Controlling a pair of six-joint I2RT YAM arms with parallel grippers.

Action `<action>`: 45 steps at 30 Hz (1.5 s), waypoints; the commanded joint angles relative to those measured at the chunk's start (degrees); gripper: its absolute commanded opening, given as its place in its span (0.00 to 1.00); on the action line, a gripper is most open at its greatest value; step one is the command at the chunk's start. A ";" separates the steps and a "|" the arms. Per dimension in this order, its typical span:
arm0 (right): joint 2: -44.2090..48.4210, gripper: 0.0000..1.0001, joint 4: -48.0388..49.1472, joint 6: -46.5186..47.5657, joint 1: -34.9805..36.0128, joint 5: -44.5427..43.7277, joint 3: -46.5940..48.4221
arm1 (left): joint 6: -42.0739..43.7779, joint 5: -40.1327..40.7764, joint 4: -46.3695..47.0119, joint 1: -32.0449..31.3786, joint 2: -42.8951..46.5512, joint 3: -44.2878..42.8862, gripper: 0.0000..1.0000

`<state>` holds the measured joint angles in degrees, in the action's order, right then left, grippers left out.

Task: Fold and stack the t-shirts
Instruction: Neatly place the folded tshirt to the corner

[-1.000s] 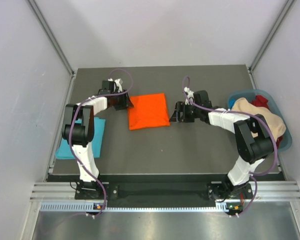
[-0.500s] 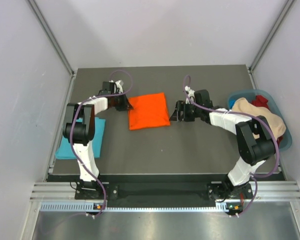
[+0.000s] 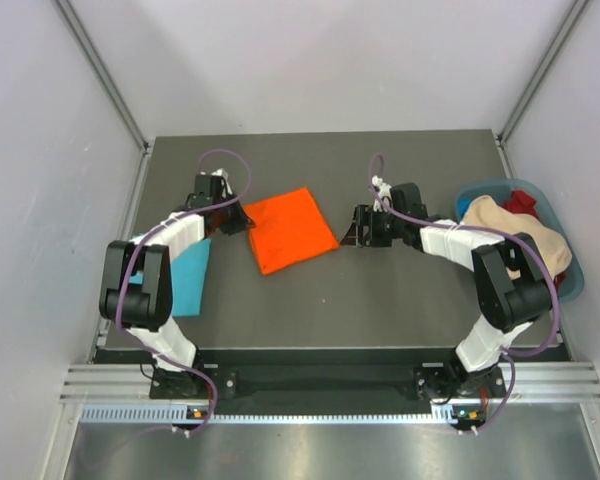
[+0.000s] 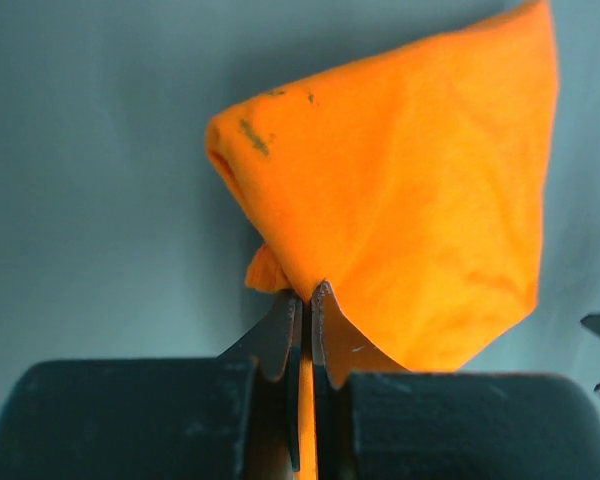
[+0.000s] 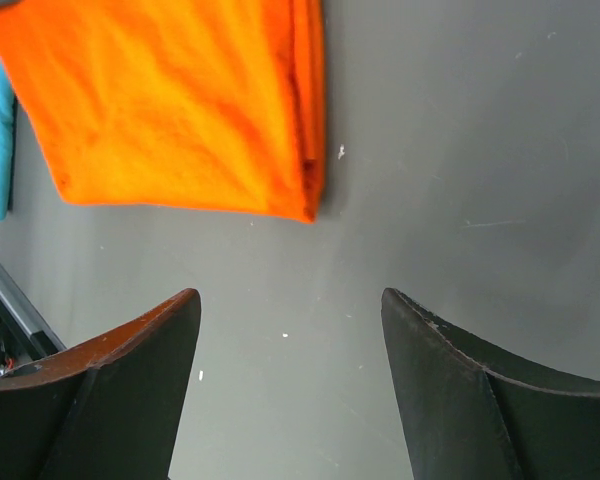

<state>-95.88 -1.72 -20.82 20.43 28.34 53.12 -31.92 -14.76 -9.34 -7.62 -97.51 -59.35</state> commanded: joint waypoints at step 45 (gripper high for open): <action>-12.76 0.75 17.62 -17.15 13.06 -0.65 4.19 | -4.64 47.80 -38.90 4.28 29.57 -1.73 0.00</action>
<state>-111.24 15.09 -39.46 34.81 27.33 59.42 -34.20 27.88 -43.64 -4.03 -70.96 -57.58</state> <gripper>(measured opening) 0.750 0.031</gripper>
